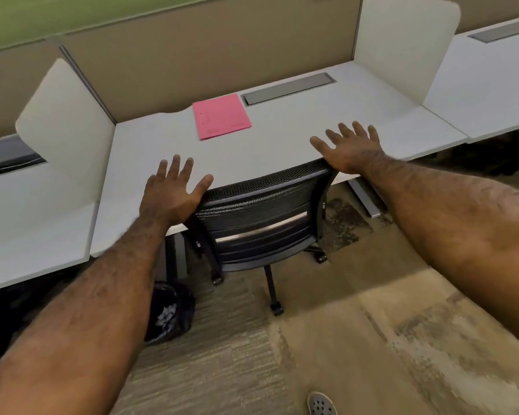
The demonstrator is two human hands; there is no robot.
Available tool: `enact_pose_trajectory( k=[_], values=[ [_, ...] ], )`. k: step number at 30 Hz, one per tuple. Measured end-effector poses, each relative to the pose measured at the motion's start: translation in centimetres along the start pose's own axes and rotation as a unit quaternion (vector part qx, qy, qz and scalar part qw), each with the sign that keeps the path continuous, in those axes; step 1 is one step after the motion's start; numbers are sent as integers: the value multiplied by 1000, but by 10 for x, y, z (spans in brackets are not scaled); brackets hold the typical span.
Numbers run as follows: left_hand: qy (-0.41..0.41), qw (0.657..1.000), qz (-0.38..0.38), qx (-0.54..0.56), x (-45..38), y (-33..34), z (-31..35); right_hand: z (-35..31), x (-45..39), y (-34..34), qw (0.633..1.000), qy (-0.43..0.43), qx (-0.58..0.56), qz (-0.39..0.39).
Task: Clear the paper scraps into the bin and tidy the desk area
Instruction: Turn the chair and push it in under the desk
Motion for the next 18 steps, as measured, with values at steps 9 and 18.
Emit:
enact_pose_trajectory(
  k=[9,18],
  values=[
    [-7,1000,3,-3,-11,13,-9,0,-18,11,999,-24,-20,38],
    [-8,1000,-3,-8,-18,3,-11,-8,-16,0,998,-22,-6,65]
  ],
)
Point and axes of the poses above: each hand's wrist, its own x-axis away from the middle knuckle, its own y-axis out of the palm, z = x × y, the point moved 1 cm from there along -x, towards the middle knuckle, and after that the axes turned 4 degrees about -x, right-handed, at the moved point
